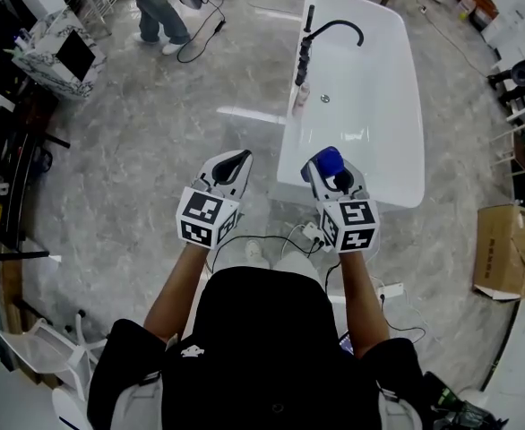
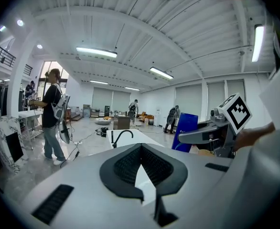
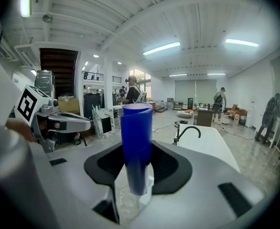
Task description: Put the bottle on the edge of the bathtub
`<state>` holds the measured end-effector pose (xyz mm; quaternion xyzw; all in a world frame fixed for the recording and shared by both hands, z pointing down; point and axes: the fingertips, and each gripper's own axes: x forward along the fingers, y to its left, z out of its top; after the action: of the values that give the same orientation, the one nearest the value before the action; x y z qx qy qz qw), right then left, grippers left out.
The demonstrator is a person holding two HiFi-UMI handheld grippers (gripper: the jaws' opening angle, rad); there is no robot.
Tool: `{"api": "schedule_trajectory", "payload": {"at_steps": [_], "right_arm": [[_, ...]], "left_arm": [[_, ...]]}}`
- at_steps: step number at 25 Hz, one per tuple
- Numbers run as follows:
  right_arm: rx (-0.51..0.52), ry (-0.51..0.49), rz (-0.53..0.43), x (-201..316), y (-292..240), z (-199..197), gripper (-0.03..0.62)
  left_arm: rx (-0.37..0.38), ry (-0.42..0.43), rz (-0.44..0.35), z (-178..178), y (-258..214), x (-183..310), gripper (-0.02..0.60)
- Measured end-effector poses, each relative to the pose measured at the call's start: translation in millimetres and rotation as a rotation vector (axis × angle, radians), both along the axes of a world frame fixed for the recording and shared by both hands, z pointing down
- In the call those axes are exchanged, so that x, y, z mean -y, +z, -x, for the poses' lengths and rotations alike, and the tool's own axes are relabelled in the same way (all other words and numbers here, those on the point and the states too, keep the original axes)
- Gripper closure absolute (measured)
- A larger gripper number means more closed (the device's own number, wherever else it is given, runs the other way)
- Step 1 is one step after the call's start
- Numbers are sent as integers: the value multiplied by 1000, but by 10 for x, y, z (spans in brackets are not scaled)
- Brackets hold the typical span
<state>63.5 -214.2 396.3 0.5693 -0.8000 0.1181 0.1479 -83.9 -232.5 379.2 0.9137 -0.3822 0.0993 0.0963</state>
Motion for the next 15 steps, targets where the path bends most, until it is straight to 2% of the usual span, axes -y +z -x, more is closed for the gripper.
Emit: {"api": "schedule_trajectory", "payload": {"at_steps": [8,15], "right_arm": [[-8,-13,37,311,212,78,433],[-2,-3,78,627,413,-94,431]], "left_arm": [[11,15,50,46,242,271,568],[12,19,73,-122,399,575,568]]}}
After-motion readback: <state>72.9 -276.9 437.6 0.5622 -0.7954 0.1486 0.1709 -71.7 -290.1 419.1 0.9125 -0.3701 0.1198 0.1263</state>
